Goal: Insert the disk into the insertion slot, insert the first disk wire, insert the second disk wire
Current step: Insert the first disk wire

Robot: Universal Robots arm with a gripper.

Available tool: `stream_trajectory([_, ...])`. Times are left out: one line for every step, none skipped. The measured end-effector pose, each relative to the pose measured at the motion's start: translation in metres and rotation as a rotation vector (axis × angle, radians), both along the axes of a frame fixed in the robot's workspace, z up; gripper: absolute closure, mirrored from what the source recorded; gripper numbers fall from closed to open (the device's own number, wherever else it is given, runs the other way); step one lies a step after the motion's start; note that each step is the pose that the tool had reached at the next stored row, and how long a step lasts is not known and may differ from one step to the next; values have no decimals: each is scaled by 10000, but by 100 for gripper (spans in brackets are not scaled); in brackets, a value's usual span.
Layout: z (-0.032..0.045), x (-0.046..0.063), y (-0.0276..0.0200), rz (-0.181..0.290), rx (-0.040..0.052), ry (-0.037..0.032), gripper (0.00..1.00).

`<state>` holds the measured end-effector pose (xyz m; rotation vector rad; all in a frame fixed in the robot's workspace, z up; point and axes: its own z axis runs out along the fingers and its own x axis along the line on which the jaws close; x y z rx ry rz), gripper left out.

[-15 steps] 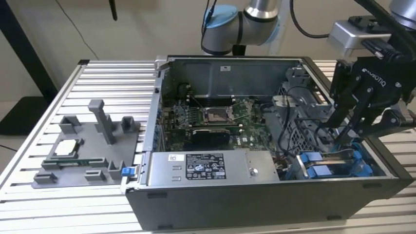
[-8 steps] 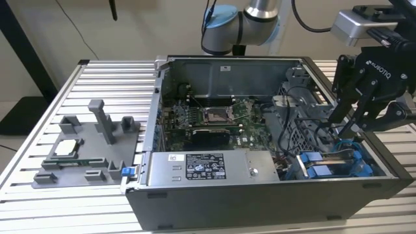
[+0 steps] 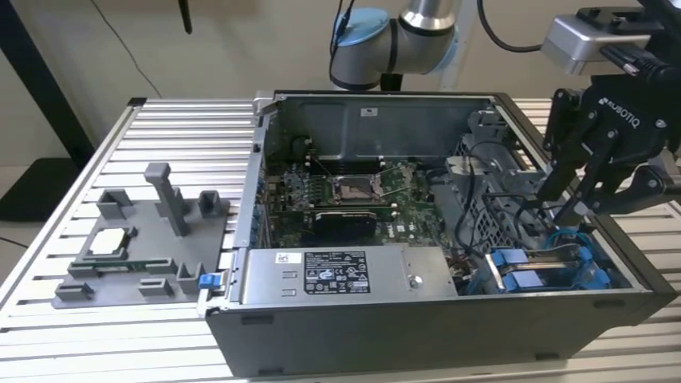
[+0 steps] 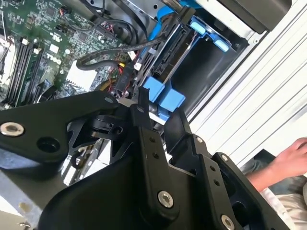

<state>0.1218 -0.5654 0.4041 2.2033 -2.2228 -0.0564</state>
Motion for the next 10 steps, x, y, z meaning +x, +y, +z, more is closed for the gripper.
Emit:
stream_trajectory([-1,-1,4,0,2,0,0])
stream_trajectory([-1,-1,8,-1,1,0,0])
stream_trajectory([-1,-2,11,-1,1,0,0])
stream_trajectory([-1,-2,11,-1,2,0,0])
stream_trajectory([-2,-2,11,-1,2,0,0])
stream_trajectory([-1,-3,13,-1,2,0,0])
stream_trajectory([-1,-3,14,-1,2,0,0])
stream_trajectory([-1,-3,15,-1,1,0,0])
stream_trajectory([-1,-3,16,-1,2,0,0])
stream_trajectory([-2,-3,18,-1,3,0,0])
